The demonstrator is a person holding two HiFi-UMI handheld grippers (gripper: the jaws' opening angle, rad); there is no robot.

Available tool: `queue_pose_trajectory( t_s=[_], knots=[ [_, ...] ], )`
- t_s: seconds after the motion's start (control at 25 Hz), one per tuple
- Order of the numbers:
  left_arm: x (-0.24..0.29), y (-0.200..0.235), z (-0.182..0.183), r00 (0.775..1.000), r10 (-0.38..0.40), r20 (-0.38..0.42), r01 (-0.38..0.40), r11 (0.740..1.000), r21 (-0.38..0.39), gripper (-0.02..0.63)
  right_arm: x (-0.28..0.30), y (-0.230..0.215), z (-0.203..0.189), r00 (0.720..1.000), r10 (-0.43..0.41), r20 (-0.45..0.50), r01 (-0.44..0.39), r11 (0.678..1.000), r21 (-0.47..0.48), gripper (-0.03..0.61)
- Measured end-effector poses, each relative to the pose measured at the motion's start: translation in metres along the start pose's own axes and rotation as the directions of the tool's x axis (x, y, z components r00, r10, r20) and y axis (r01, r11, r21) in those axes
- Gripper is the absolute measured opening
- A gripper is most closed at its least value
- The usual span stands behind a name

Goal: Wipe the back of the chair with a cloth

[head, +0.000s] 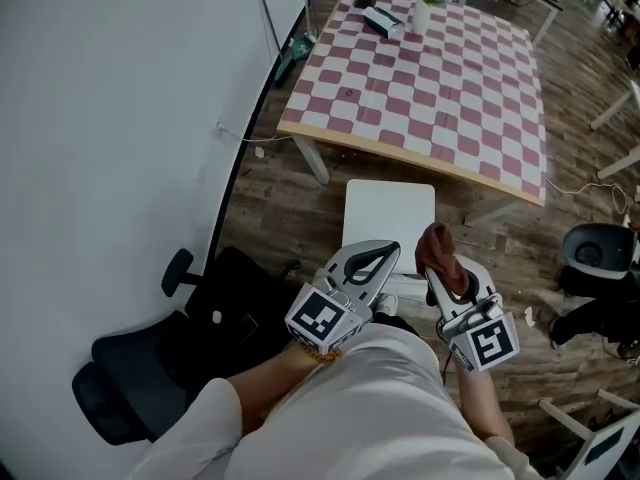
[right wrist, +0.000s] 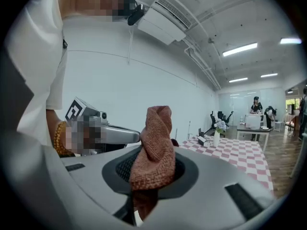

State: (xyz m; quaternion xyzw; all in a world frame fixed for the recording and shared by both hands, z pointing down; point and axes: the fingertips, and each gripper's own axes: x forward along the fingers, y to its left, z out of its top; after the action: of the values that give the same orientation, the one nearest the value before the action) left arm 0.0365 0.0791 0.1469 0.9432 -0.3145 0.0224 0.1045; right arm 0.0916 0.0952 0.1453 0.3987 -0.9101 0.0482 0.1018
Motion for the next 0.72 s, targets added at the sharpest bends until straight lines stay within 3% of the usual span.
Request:
queue_pose_trajectory(
  t_s=[0.16,0.44,0.72],
  knots=[
    [0.0,-0.016,0.005,1.0,-0.028,-0.006,0.028,1.0,-0.014,0.011,-0.012,0.004,0.016,0.999,-0.023,0.043,0.023,1.0,-0.006,0.08],
    [0.006,-0.023,0.014,1.0,-0.001,0.028,0.002,0.999,-0.048,0.011,-0.013,0.014,0.029,0.996,-0.036,0.086,0.035,0.999,0.007,0.08],
    [0.006,-0.017,0.018,0.998,0.001,0.056,-0.001,1.0,-0.008,0.011,-0.012,0.01,0.033,0.995,-0.043,0.091,0.043,0.999,0.004,0.08]
  ],
)
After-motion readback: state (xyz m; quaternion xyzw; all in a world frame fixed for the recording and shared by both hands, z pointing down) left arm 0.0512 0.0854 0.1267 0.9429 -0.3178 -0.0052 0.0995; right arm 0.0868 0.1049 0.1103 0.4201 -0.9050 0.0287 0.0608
